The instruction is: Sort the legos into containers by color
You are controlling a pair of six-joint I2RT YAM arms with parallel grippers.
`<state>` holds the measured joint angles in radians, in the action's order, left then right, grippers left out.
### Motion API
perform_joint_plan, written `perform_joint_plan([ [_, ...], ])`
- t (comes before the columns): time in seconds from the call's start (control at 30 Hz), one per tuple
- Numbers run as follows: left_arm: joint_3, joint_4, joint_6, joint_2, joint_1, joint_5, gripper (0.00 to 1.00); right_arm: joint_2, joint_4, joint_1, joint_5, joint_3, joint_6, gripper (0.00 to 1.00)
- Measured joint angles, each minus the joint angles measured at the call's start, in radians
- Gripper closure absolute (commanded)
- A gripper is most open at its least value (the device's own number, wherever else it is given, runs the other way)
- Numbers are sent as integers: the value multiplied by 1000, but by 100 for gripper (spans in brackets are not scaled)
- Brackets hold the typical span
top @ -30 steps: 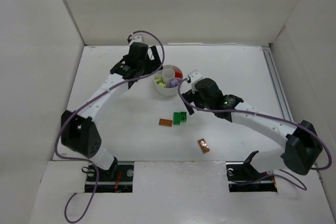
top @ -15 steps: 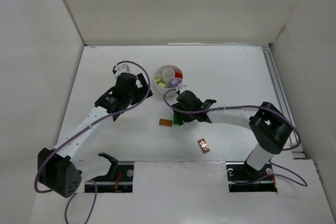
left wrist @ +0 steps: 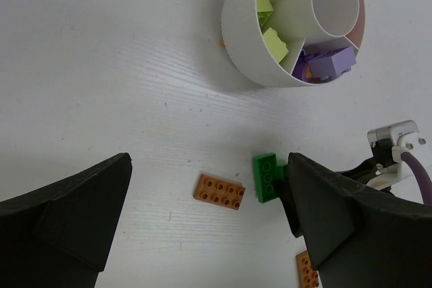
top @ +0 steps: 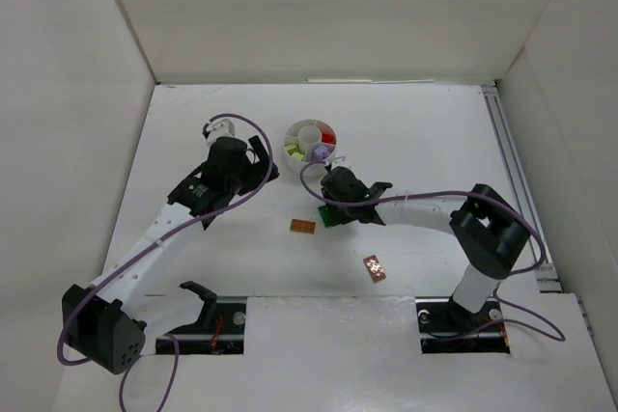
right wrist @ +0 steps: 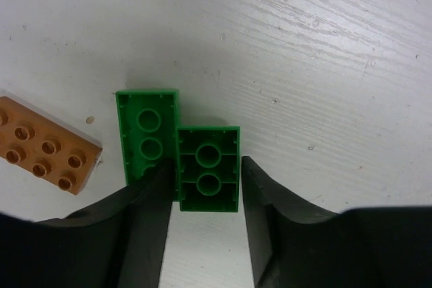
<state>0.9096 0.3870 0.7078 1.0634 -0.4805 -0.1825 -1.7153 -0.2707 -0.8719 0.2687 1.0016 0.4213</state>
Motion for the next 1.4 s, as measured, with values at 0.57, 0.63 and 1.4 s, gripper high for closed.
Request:
perform_joint_plan([
  [0.57,-3,-75,-67,1,0,165,0,251,68,0,-3,-68,-249,80],
  [0.63,-5,-109,-101,5,0,245,0,289,89,0,-11,-79,-304,80],
  [1.4,-118,-493,-212,197,-62,762,34,348,130,77,-249,-75,-349,80],
])
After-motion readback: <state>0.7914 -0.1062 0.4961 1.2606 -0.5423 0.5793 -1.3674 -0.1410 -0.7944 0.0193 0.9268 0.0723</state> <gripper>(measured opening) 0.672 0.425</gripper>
